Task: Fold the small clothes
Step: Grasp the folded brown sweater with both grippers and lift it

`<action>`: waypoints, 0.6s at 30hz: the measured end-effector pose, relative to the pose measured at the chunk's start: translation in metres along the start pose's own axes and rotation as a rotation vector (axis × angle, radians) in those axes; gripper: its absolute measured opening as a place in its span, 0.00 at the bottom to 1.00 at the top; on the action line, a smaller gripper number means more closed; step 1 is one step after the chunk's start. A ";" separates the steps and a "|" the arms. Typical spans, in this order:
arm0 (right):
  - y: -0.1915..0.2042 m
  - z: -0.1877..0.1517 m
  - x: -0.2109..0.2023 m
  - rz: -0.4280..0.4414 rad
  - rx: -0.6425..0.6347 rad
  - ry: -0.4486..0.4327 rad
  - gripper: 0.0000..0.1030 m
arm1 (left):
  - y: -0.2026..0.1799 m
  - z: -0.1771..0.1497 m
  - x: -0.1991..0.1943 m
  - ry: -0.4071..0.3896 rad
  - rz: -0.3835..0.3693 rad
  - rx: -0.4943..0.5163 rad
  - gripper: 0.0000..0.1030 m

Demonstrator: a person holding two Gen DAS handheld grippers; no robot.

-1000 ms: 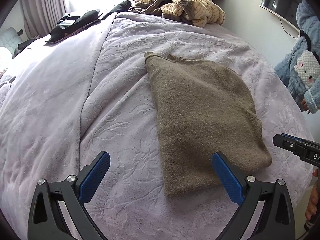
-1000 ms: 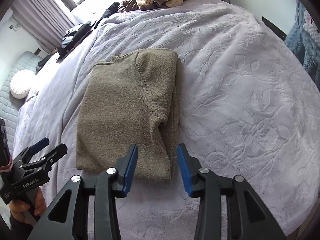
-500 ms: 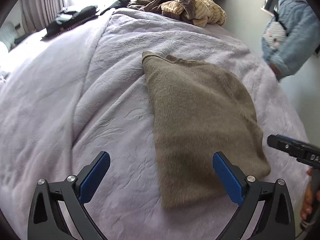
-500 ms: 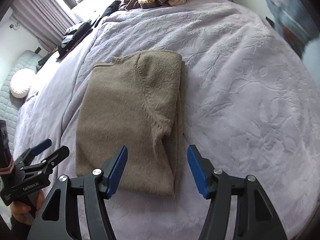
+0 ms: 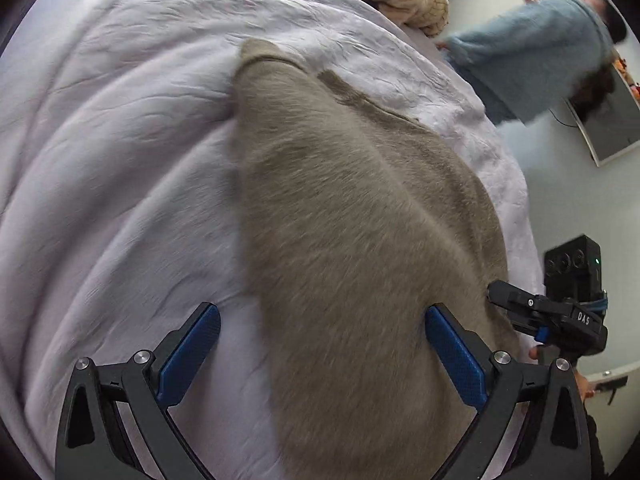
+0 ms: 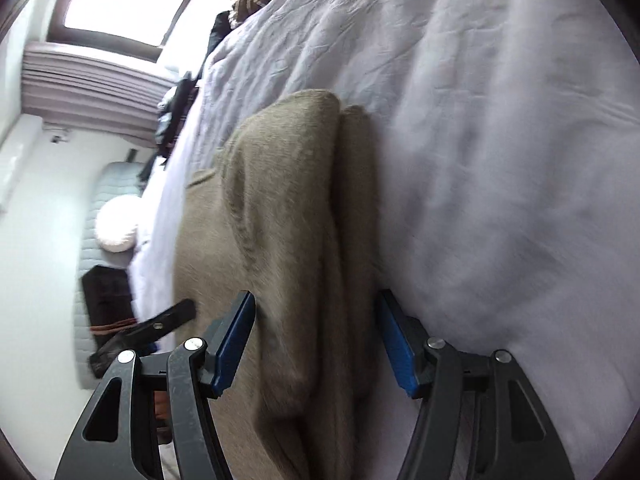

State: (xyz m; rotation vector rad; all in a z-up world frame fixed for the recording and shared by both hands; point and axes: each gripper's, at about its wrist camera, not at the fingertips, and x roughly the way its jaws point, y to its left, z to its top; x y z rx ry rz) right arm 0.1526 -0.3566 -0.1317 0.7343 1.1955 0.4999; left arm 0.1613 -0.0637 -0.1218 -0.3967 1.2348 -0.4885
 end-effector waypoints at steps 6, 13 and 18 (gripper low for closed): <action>0.007 0.001 0.024 0.040 0.001 0.021 0.53 | -0.016 0.005 0.011 0.007 -0.022 0.026 0.85; 0.036 -0.013 0.001 0.136 0.010 -0.016 0.33 | -0.033 -0.001 -0.027 -0.044 -0.029 0.080 0.50; 0.071 -0.029 -0.016 0.171 -0.020 -0.018 0.33 | -0.045 -0.013 -0.070 -0.079 -0.037 0.103 0.50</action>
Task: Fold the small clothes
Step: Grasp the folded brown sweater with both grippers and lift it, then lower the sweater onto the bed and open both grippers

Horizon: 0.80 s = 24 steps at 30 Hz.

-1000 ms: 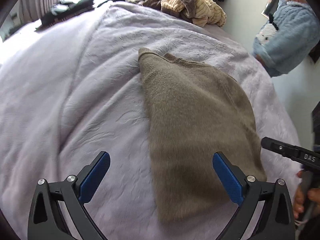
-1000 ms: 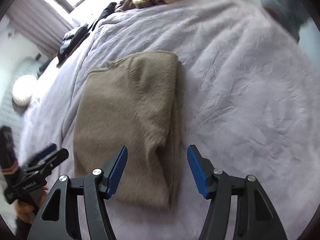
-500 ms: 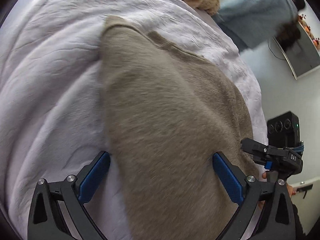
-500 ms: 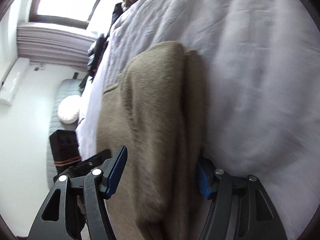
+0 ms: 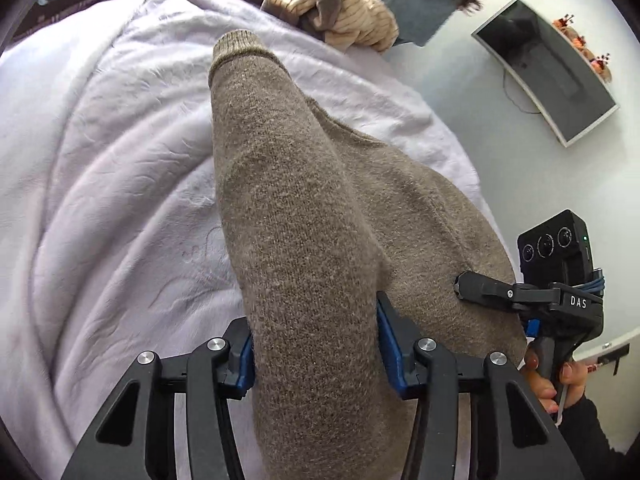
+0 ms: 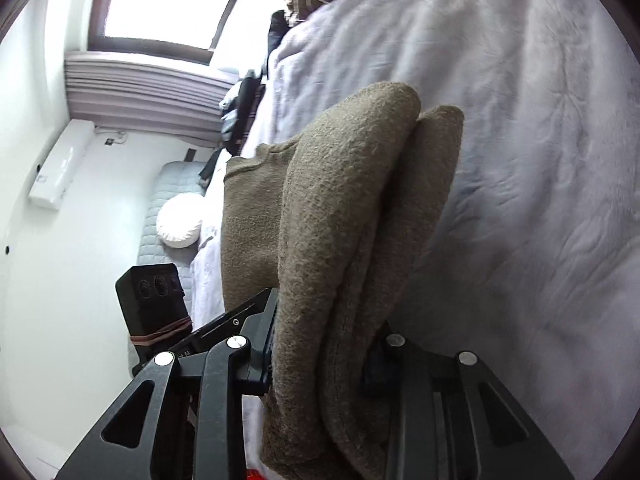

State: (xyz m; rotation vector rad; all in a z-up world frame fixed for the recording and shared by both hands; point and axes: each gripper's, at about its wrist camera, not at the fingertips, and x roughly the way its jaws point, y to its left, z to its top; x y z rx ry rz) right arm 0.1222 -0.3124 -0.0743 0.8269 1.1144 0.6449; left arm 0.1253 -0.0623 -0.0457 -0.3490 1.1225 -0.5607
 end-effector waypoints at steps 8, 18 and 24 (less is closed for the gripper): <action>0.043 -0.053 0.008 0.046 -0.023 0.040 0.33 | 0.001 -0.047 -0.071 -0.041 0.035 0.007 0.50; 0.030 -0.115 0.073 -0.002 0.030 0.130 0.33 | 0.058 -0.138 -0.087 -0.022 0.108 -0.109 0.50; 0.029 -0.116 0.069 -0.141 -0.005 0.104 0.38 | 0.080 -0.165 -0.106 -0.085 0.127 -0.149 0.50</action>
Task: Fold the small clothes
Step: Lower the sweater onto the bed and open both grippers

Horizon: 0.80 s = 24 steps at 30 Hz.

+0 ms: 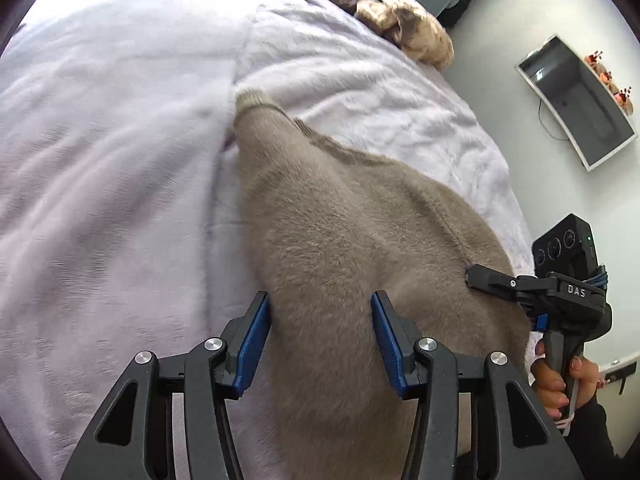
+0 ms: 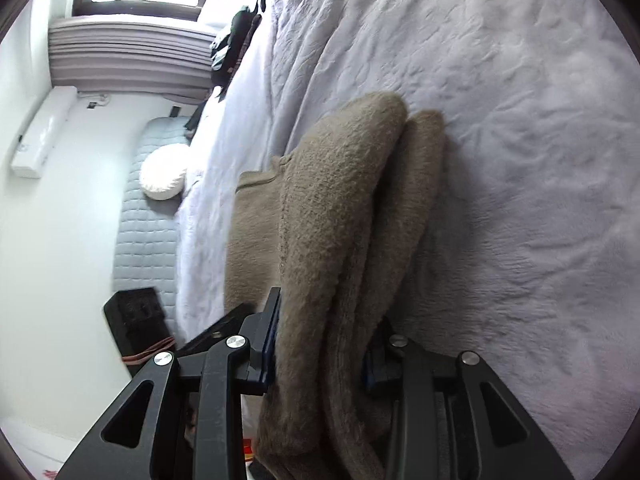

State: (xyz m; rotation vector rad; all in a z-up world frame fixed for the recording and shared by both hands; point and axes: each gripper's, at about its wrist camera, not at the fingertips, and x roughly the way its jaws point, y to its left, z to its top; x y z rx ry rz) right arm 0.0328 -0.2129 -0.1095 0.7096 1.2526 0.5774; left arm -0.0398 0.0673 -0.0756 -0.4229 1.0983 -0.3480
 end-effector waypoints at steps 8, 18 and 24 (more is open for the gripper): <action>0.023 -0.017 -0.063 -0.335 -0.159 -0.132 0.25 | 0.014 0.000 -0.050 -0.150 0.186 0.065 0.67; 0.087 -0.077 -0.055 -0.368 -0.444 -0.097 0.13 | -0.042 -0.033 -0.046 -0.109 0.129 0.222 0.56; 0.061 -0.097 -0.028 -0.486 -0.467 -0.060 0.11 | -0.037 -0.064 -0.015 -0.026 0.174 0.218 0.56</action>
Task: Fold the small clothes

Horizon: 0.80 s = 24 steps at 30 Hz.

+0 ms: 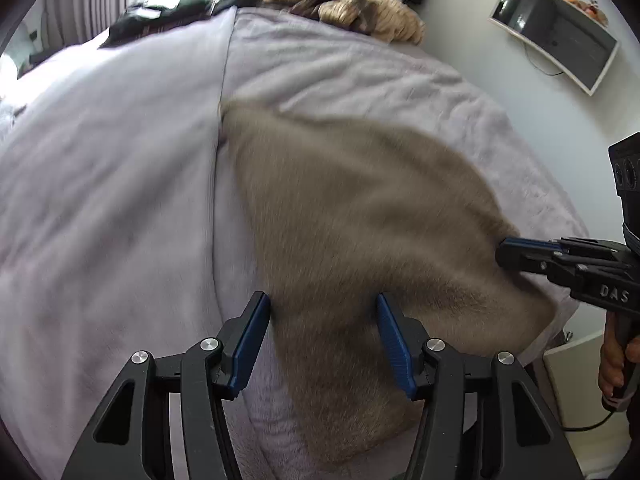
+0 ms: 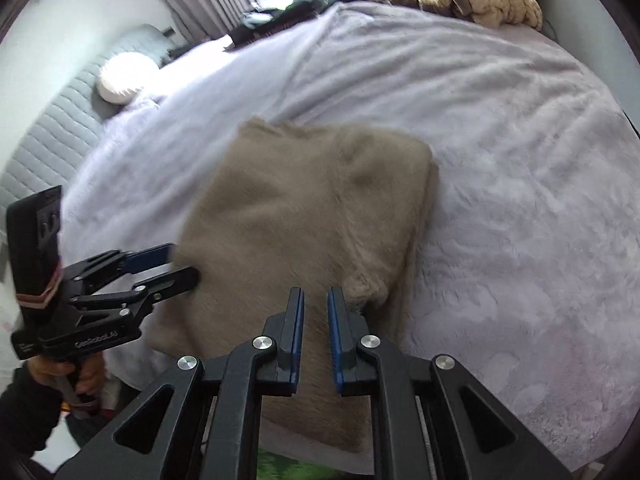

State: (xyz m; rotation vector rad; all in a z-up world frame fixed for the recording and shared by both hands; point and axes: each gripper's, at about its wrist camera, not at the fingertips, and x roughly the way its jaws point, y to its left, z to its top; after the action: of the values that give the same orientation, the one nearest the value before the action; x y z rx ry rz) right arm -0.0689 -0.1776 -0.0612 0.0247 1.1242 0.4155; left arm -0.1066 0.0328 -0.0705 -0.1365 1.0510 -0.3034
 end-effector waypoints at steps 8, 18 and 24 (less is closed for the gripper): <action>-0.023 -0.028 0.018 0.003 0.051 -0.021 0.05 | 0.001 -0.027 0.006 0.007 -0.016 -0.061 0.56; -0.012 -0.046 -0.006 -0.022 0.007 -0.034 0.05 | 0.004 -0.035 -0.005 0.002 0.006 -0.080 0.56; -0.021 -0.049 -0.014 0.019 0.071 -0.021 0.05 | -0.002 -0.031 -0.004 0.005 0.025 -0.069 0.56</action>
State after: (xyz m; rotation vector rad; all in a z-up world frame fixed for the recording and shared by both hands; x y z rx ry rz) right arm -0.1105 -0.2104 -0.0753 0.1022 1.1180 0.3914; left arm -0.1354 0.0332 -0.0817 -0.1842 1.0681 -0.2448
